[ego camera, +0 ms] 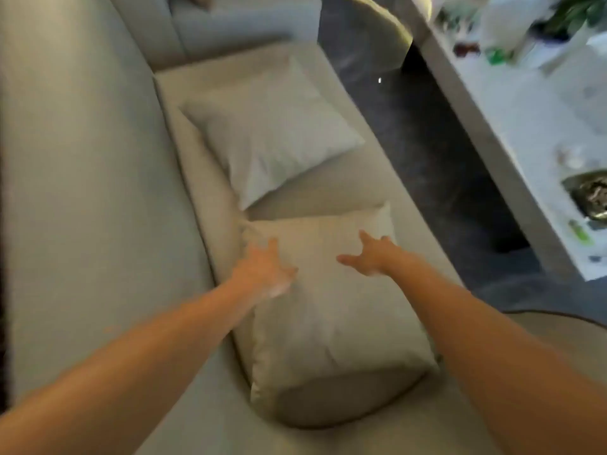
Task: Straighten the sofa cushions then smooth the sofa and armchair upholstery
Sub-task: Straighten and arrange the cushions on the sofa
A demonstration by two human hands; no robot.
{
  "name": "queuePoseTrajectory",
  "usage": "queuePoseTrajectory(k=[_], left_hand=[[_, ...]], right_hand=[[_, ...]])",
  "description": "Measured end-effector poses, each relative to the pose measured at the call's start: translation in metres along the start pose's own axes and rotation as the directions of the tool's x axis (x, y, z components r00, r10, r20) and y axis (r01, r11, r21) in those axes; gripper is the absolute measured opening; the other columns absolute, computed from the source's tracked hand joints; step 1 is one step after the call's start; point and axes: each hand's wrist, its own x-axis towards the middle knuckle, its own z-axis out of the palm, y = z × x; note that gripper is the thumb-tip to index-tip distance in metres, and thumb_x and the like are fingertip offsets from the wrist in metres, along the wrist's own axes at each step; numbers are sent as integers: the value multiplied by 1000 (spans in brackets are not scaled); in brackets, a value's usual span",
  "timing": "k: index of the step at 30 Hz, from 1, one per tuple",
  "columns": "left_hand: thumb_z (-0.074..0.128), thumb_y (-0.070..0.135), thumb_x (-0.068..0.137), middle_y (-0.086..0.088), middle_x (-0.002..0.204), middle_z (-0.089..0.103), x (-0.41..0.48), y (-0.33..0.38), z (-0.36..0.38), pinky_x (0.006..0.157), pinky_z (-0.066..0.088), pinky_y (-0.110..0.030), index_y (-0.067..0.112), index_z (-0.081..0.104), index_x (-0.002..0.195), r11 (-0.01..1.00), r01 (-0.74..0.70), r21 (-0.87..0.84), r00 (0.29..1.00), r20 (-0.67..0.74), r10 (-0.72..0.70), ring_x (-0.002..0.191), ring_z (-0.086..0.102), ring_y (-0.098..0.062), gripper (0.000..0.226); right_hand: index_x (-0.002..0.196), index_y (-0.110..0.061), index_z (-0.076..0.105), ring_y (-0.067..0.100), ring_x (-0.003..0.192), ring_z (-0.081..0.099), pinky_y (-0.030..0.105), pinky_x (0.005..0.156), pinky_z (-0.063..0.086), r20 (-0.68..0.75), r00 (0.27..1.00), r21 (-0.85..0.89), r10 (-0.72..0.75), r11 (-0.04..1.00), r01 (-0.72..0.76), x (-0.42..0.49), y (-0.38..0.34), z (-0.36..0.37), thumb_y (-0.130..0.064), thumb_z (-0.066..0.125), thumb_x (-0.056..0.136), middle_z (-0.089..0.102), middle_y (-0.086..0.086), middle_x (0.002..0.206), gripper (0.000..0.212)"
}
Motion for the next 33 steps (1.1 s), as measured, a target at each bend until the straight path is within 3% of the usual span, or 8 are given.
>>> queuePoseTrajectory(k=[4,7,13,19,24,26,29,33], left_hand=[[54,74,76,-27,153,20,54,-52,52,113,29,-51,37,10,151,985,36,-166,984,-167,-64,138,28,-46,94],[62,75,67,-21,151,31,81,-60,78,114,29,-43,49,-1,148,855,37,-518,991,-94,-100,137,34,-36,106],[69,63,73,-21,143,36,55,-22,68,105,32,-38,56,8,144,750,21,-661,964,-185,-190,128,38,-34,94],[71,45,80,-10,128,27,-36,1,-20,101,32,-29,51,5,147,826,-66,-560,951,-286,-118,112,47,-34,94],[70,36,81,2,111,22,-98,-37,-61,72,31,-7,47,0,149,884,-103,-456,922,-378,-88,72,44,13,98],[68,40,80,0,109,22,-111,-62,-65,74,32,-14,45,-3,150,931,-58,-360,918,-385,-92,72,47,2,100],[65,54,78,-4,110,24,-117,-90,-74,87,43,-37,49,-5,148,962,115,-249,934,-303,-190,88,56,-40,99],[61,64,75,-15,132,20,-113,-84,-91,101,35,-49,42,10,149,987,148,66,929,-351,-116,116,32,-40,93]], right_hand=[[150,-49,-7,47,148,-7,72,112,2,-159,967,311,198,940,-141,67,10,73,-79,47,79,-22,15,162,94],[141,-65,-1,50,146,3,74,111,6,-257,926,400,276,903,-158,99,17,89,-93,39,59,-15,2,165,95],[142,-63,10,44,145,17,63,116,16,-251,927,452,280,880,-144,87,31,67,-92,39,59,5,1,165,92],[145,-38,41,21,138,40,42,117,30,-40,996,844,75,536,-6,41,9,45,-53,56,88,38,-1,156,60],[151,-31,32,16,144,31,35,120,19,27,987,835,-161,547,66,25,-70,81,-45,43,98,32,-5,159,56],[152,-27,29,17,146,28,33,120,16,39,973,801,-226,590,104,26,-99,103,-41,39,100,28,-3,161,55],[153,-24,27,21,148,22,40,121,15,11,975,708,-224,689,151,26,-126,122,-41,35,100,25,-1,163,56],[154,-23,26,22,147,25,37,119,20,28,978,676,-205,724,132,25,-126,111,-39,37,101,26,2,162,56]])
